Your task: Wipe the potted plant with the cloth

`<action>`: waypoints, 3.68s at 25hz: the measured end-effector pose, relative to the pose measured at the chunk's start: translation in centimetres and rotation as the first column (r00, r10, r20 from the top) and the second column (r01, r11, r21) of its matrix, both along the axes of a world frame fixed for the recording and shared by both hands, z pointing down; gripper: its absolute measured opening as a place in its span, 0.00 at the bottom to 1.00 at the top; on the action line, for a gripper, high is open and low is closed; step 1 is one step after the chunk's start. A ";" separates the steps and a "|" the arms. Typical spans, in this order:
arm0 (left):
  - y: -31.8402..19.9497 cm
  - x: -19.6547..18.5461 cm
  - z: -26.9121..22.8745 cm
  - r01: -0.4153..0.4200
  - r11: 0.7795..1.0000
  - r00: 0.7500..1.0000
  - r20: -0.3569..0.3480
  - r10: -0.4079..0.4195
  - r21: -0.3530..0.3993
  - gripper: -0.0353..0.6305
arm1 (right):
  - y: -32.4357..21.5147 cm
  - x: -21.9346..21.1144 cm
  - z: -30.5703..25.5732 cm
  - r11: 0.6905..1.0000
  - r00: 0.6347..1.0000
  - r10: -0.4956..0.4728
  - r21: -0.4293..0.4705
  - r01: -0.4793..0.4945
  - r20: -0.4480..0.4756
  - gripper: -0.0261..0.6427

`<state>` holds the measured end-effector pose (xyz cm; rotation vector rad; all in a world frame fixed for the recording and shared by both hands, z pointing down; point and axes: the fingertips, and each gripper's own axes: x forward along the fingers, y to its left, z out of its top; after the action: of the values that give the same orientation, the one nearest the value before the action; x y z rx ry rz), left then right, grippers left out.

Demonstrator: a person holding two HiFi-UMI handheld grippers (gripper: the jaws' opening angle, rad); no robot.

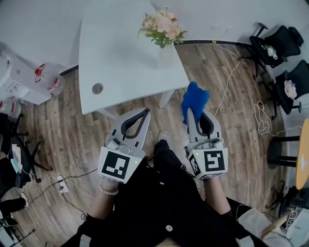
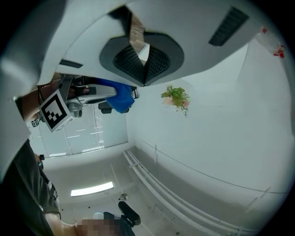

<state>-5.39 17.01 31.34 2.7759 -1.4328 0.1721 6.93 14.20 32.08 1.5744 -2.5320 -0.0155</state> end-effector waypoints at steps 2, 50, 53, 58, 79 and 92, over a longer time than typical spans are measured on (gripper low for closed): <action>-1.6 0.4 -0.1 0.012 1.000 1.000 0.000 -0.012 -0.003 0.07 | -1.7 0.5 0.0 1.000 1.000 -0.010 -0.003 0.010 -0.002 0.16; -22.7 3.8 2.5 0.176 0.979 0.984 0.003 -0.176 -0.104 0.22 | -21.2 8.1 2.0 0.990 0.995 -0.096 -0.105 0.098 0.021 0.16; -23.9 3.8 3.3 0.151 0.982 0.989 0.022 -0.149 -0.115 0.29 | -22.3 7.5 2.0 0.990 0.996 -0.094 -0.103 0.094 0.009 0.16; -26.1 3.1 4.6 0.124 0.982 0.992 0.041 -0.120 -0.141 0.40 | -24.0 6.8 2.2 0.991 0.997 -0.079 -0.110 0.078 -0.003 0.16; -31.3 4.7 9.3 -0.070 0.979 0.996 0.049 0.080 -0.190 0.53 | -26.8 5.4 3.5 0.988 0.998 -0.032 -0.152 0.024 -0.052 0.16; -32.8 4.7 8.9 -0.087 0.987 0.994 0.050 0.094 -0.133 0.53 | -27.2 4.8 4.9 0.983 0.996 -0.019 -0.184 0.002 -0.085 0.16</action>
<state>-0.68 -15.79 40.22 2.7512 -1.2577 0.3352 11.74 -13.00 36.93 1.4575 -2.3987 0.1418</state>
